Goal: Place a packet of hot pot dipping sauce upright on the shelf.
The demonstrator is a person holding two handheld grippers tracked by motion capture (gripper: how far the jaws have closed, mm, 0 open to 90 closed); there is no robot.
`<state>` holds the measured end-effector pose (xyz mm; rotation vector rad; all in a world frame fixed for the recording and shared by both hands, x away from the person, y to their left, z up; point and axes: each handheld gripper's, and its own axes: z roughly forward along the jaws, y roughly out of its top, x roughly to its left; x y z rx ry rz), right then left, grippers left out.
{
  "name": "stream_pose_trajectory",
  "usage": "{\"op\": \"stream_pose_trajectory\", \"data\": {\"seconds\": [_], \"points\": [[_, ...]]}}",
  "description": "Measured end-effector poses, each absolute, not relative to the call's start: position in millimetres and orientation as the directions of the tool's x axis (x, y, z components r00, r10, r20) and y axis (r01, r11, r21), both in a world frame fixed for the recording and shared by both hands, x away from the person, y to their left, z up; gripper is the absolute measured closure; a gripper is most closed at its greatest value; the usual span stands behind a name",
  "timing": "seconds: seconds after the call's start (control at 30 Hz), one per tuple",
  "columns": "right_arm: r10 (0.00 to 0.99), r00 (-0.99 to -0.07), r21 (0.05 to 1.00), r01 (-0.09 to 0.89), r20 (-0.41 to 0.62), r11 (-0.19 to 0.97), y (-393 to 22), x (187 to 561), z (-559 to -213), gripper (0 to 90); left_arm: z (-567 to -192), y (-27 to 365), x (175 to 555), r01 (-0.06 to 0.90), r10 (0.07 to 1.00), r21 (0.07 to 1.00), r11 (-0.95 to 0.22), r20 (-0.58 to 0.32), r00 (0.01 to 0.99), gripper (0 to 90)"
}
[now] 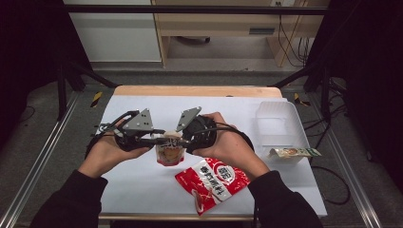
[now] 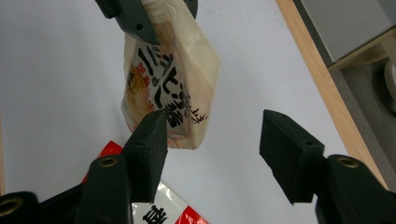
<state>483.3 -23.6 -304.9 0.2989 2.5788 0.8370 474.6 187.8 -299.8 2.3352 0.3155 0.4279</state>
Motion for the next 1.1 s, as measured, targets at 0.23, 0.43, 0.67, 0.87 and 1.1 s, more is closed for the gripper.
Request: {"op": "stream_pose_trajectory", "data": {"seconds": [0.23, 0.43, 0.67, 0.87, 1.1], "points": [[0.297, -0.910, 0.571, 0.086, -0.288, 0.817, -18.4, 487.5, -305.7, 33.5, -299.0, 187.1, 475.3, 0.096, 0.340, 0.703, -0.705, 0.215, 0.916, 73.2], [0.266, -0.925, 0.545, 0.079, -0.272, 0.834, -15.2, 489.7, -303.1, 45.3, -300.1, 185.3, 474.4, 0.091, 0.328, 0.698, -0.710, 0.214, 0.920, 73.1], [0.236, -0.935, 0.519, 0.068, -0.264, 0.852, -8.0, 490.2, -302.7, 65.5, -299.8, 180.7, 470.2, 0.077, 0.311, 0.703, -0.707, 0.210, 0.927, 73.1], [0.218, -0.942, 0.500, 0.066, -0.254, 0.864, -4.8, 488.3, -302.7, 85.0, -300.5, 181.7, 470.9, 0.085, 0.320, 0.711, -0.698, 0.204, 0.925, 73.0], [0.248, -0.935, 0.514, 0.087, -0.253, 0.853, -6.5, 490.2, -300.5, 88.2, -304.3, 183.3, 473.1, 0.113, 0.338, 0.757, -0.644, 0.149, 0.929, 71.5]]}}
